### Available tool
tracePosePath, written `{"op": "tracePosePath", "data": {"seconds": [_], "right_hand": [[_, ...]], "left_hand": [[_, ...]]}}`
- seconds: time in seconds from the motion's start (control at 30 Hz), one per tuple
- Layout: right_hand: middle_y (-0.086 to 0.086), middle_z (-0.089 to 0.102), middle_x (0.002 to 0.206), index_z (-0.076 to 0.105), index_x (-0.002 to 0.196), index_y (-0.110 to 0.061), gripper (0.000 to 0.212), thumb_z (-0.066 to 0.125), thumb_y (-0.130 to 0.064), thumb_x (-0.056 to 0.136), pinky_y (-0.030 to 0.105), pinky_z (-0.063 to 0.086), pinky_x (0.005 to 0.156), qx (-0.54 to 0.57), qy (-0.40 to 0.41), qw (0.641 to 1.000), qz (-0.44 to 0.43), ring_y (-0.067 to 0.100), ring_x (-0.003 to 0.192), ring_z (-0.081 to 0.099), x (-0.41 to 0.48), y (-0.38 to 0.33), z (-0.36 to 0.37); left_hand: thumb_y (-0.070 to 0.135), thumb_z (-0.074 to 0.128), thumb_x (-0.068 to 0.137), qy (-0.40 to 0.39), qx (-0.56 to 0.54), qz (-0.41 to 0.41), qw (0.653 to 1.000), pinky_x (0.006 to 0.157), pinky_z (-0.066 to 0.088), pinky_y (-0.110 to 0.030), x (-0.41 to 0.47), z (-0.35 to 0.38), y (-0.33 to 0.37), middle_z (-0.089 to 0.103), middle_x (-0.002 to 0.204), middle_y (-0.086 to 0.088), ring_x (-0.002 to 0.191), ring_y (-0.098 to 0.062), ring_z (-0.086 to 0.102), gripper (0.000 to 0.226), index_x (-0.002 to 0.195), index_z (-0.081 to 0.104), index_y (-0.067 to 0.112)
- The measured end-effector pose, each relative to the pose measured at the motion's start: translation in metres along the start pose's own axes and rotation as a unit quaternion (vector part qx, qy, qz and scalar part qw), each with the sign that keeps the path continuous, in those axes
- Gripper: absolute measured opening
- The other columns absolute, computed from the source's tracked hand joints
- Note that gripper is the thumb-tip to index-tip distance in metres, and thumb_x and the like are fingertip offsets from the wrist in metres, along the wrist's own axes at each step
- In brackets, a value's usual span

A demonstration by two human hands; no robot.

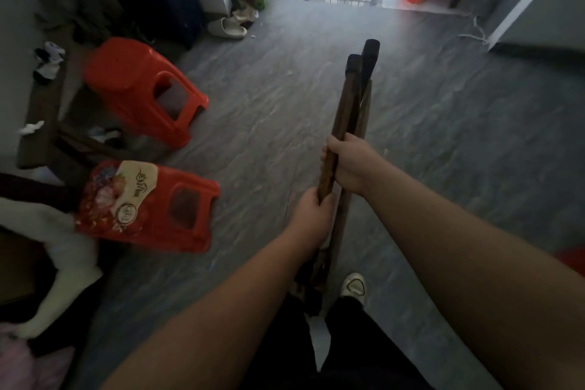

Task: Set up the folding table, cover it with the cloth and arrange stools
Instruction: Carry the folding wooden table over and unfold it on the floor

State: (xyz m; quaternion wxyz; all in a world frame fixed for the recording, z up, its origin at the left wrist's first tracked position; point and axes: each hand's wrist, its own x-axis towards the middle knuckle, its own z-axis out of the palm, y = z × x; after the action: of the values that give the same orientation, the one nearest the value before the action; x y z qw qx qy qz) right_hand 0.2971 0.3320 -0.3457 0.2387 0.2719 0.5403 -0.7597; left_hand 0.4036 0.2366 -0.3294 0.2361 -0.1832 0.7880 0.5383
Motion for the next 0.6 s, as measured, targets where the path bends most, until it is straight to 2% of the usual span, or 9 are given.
{"op": "tracePosePath", "data": {"seconds": [0.13,0.23,0.3,0.37,0.47,0.6], "right_hand": [[0.004,0.052,0.074,0.052,0.096,-0.015,0.009,0.047,-0.014,0.103,0.032,0.045,0.061,-0.012,0.032,0.999,0.001,0.016,0.063,0.051,-0.043,0.051,-0.001],[0.004,0.052,0.074,0.053,0.095,-0.015,0.01,0.047,-0.015,0.103,0.032,0.044,0.061,-0.043,0.07,0.997,0.002,0.016,0.063,0.051,-0.072,0.095,-0.004],[0.005,0.05,0.073,0.051,0.093,-0.013,0.013,0.045,-0.013,0.104,0.03,0.042,0.058,-0.06,0.094,0.994,-0.003,0.015,0.061,0.049,-0.094,0.122,-0.005],[0.005,0.05,0.073,0.053,0.1,-0.008,0.011,0.043,-0.01,0.104,0.029,0.042,0.059,-0.064,0.109,0.992,-0.004,0.015,0.062,0.048,-0.117,0.15,-0.006],[0.005,0.051,0.074,0.052,0.117,-0.002,0.019,0.043,-0.011,0.104,0.03,0.043,0.062,-0.082,0.121,0.989,0.013,0.015,0.064,0.049,-0.14,0.188,-0.003],[0.005,0.048,0.073,0.05,0.118,-0.003,0.017,0.042,-0.01,0.104,0.029,0.041,0.059,-0.07,0.134,0.988,0.033,0.014,0.061,0.048,-0.154,0.241,-0.007]], "left_hand": [[0.032,0.049,0.097,-0.023,-0.013,-0.008,1.0,0.079,0.053,-0.043,-0.046,0.006,-0.047,0.068,0.096,-0.009,0.09,-0.026,0.066,0.021,0.103,0.06,0.016],[0.035,0.05,0.093,-0.052,-0.035,-0.018,0.998,0.07,0.048,-0.038,-0.075,0.015,-0.087,0.062,0.083,-0.004,0.08,-0.027,0.061,0.017,0.094,0.057,0.02],[0.043,0.049,0.086,-0.064,-0.045,-0.018,0.997,0.067,0.049,-0.041,-0.092,0.023,-0.117,0.059,0.078,-0.005,0.076,-0.028,0.06,0.021,0.087,0.053,0.022],[0.044,0.049,0.086,-0.083,-0.045,-0.023,0.995,0.074,0.053,-0.044,-0.11,0.028,-0.149,0.064,0.086,-0.008,0.081,-0.027,0.064,0.022,0.088,0.054,0.022],[0.033,0.05,0.098,-0.094,-0.06,-0.037,0.993,0.083,0.053,-0.04,-0.134,0.027,-0.184,0.067,0.097,-0.005,0.089,-0.019,0.064,0.01,0.096,0.056,0.025],[0.035,0.05,0.098,-0.106,-0.046,-0.057,0.992,0.087,0.055,-0.046,-0.157,0.034,-0.234,0.068,0.1,-0.002,0.092,-0.016,0.065,0.015,0.102,0.059,0.024]]}}
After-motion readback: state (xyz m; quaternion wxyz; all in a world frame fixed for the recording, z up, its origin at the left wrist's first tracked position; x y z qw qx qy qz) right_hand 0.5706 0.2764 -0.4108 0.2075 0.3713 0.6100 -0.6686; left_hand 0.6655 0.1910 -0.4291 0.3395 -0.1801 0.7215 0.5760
